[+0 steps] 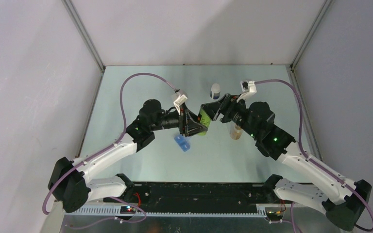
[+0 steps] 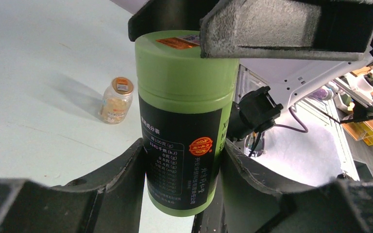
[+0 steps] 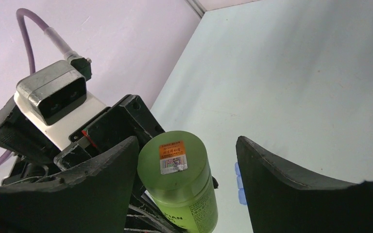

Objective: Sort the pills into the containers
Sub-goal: Unscrew the lid of the pill bottle.

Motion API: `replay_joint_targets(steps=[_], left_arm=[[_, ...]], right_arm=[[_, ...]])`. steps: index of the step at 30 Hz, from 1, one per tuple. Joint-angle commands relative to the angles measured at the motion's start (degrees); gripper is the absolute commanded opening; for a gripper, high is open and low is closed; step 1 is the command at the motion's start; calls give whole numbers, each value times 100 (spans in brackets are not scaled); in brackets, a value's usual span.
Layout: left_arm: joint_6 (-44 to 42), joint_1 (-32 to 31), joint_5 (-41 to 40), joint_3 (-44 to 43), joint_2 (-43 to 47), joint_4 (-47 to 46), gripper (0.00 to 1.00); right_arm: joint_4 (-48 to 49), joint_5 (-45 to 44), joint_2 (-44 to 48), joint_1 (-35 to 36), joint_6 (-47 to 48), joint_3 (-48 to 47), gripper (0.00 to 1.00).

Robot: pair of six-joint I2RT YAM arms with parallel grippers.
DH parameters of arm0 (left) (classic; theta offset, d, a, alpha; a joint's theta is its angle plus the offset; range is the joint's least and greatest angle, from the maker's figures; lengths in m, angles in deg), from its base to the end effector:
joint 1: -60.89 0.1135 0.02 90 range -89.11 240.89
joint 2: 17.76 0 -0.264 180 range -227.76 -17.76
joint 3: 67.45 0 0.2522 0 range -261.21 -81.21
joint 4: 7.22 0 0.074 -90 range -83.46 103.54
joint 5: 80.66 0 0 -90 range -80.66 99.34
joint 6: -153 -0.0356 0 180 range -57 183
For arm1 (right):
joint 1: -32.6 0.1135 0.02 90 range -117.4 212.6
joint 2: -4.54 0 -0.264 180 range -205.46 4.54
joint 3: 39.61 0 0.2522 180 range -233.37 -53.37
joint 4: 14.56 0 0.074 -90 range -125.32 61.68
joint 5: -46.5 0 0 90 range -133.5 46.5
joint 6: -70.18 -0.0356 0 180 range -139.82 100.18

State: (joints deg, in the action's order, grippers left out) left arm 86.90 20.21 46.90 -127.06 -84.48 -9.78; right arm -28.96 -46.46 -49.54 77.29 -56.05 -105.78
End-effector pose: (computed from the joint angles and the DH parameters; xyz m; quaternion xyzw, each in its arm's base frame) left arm 0.1890 -0.1910 0.3167 0.3176 0.6562 -0.5431 0.4167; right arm 0.1585 0.1543 0.3757 -0.0353 0.7203 0.4352 0.5390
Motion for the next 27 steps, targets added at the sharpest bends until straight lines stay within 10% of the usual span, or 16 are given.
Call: replay_joint_targets(steps=[1, 11, 19, 27], left_arm=[[-84, 13, -270, -131, 44, -239, 0], [-261, 14, -259, -340, -85, 220, 0], [-356, 8, -164, -405, -121, 364, 0], [-309, 10, -26, -392, -61, 324, 0]], right_arm=[[-137, -164, -44, 91, 69, -202, 78], [-560, 399, -299, 100, 516, -605, 85], [-665, 438, -258, 82, 684, -705, 46], [-745, 1944, -182, -436, 1191, -696, 36]])
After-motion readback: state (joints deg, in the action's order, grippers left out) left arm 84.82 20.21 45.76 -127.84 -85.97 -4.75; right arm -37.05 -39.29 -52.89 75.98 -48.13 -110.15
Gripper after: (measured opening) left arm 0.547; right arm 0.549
